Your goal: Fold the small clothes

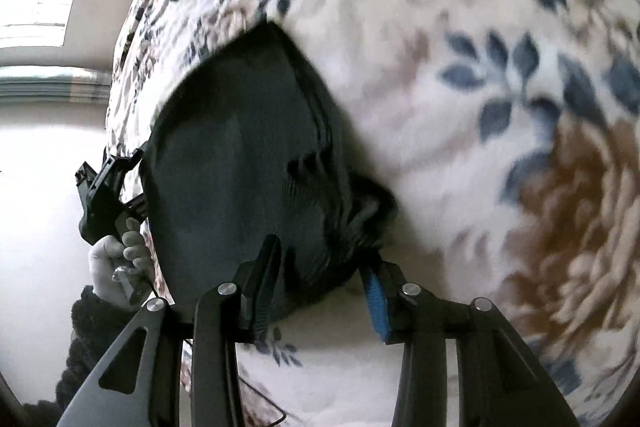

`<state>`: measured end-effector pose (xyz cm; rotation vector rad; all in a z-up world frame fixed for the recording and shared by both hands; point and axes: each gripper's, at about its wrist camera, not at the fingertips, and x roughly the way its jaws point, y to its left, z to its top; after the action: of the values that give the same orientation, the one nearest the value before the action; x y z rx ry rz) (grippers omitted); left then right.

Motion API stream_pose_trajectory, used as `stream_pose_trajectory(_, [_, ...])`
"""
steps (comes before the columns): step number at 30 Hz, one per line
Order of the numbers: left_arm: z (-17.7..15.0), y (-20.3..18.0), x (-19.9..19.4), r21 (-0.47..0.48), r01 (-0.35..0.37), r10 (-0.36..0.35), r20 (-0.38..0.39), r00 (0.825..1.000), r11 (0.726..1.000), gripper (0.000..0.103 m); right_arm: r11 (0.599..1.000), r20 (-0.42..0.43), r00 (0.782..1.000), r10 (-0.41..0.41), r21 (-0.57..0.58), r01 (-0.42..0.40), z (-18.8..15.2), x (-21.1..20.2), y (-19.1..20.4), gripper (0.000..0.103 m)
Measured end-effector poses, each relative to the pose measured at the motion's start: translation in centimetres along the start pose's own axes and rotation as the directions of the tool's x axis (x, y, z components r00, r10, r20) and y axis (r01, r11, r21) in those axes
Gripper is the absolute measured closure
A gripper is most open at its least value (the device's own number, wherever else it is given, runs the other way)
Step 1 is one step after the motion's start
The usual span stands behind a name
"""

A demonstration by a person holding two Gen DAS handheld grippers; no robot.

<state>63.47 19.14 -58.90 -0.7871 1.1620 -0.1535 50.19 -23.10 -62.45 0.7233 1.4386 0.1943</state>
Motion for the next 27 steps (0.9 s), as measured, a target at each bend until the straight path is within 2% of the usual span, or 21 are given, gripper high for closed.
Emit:
stream_pose_trajectory(2, [0.4,0.1,-0.2,0.006,0.003,-0.003,-0.017,1.000,1.000,0.045,1.000,0.016,1.000,-0.006,-0.006,0.006,0.9,-1.2,-0.9,0.057])
stream_pose_trajectory(3, [0.5,-0.1,-0.7,0.010,-0.003,0.003,-0.021,1.000,1.000,0.044,1.000,0.027,1.000,-0.008,-0.013,0.008,1.7,-1.6,-1.0,0.047])
stream_pose_trajectory(6, [0.2,-0.1,-3.3,0.022,0.003,-0.003,0.020,1.000,1.000,0.043,0.998,0.050,0.998,0.030,-0.048,-0.027,4.1,-2.3,-1.1,0.026])
stream_pose_trajectory(10, [-2.3,0.0,-6.5,0.041,-0.036,0.033,0.065,0.997,0.999,0.042,0.997,0.024,0.999,0.034,-0.074,-0.032,8.2,-0.2,-0.9,0.026])
stream_pose_trajectory(12, [-3.7,0.1,-7.0,0.045,-0.063,0.060,0.065,0.996,0.997,0.042,0.993,0.004,0.997,0.073,-0.091,-0.073,10.6,1.9,-0.2,0.026])
stream_pose_trajectory(15, [-5.4,0.3,-7.1,0.051,-0.086,0.083,0.058,0.995,0.995,0.042,0.977,-0.015,0.997,0.076,-0.198,-0.077,13.6,5.0,2.8,0.027])
stream_pose_trajectory(16, [-5.7,0.5,-7.1,0.051,-0.095,0.092,0.056,0.994,0.994,0.042,0.971,-0.019,0.997,0.079,-0.223,-0.081,14.3,5.9,3.7,0.030])
stream_pose_trajectory(17, [-6.0,0.7,-6.9,0.046,-0.103,0.100,0.052,0.994,0.994,0.042,0.965,-0.018,0.996,0.089,-0.247,-0.090,15.0,6.5,4.7,0.049])
stream_pose_trajectory(18, [-6.2,1.0,-6.6,0.037,-0.098,0.096,0.043,0.994,0.995,0.042,0.956,-0.021,0.996,0.089,-0.278,-0.091,15.5,7.2,5.9,0.085])
stream_pose_trajectory(19, [-6.3,1.3,-6.3,0.024,-0.097,0.096,0.036,0.995,0.995,0.042,0.951,-0.019,0.997,0.070,-0.301,-0.072,16.0,7.7,6.9,0.095])
stream_pose_trajectory(23, [-6.1,1.2,-5.7,0.021,-0.096,0.096,0.032,0.995,0.995,0.042,0.922,0.071,0.997,0.029,-0.388,0.001,15.9,5.9,10.4,0.096])
stream_pose_trajectory(25, [-5.8,1.0,-5.6,0.034,-0.095,0.093,0.039,0.995,0.995,0.042,0.924,0.115,0.993,0.036,-0.382,0.011,16.3,4.9,11.3,0.096])
stream_pose_trajectory(27, [-5.4,1.0,-5.3,0.040,-0.105,0.103,0.041,0.994,0.994,0.042,0.912,0.155,0.988,-0.007,-0.403,0.070,16.6,4.7,12.1,0.097])
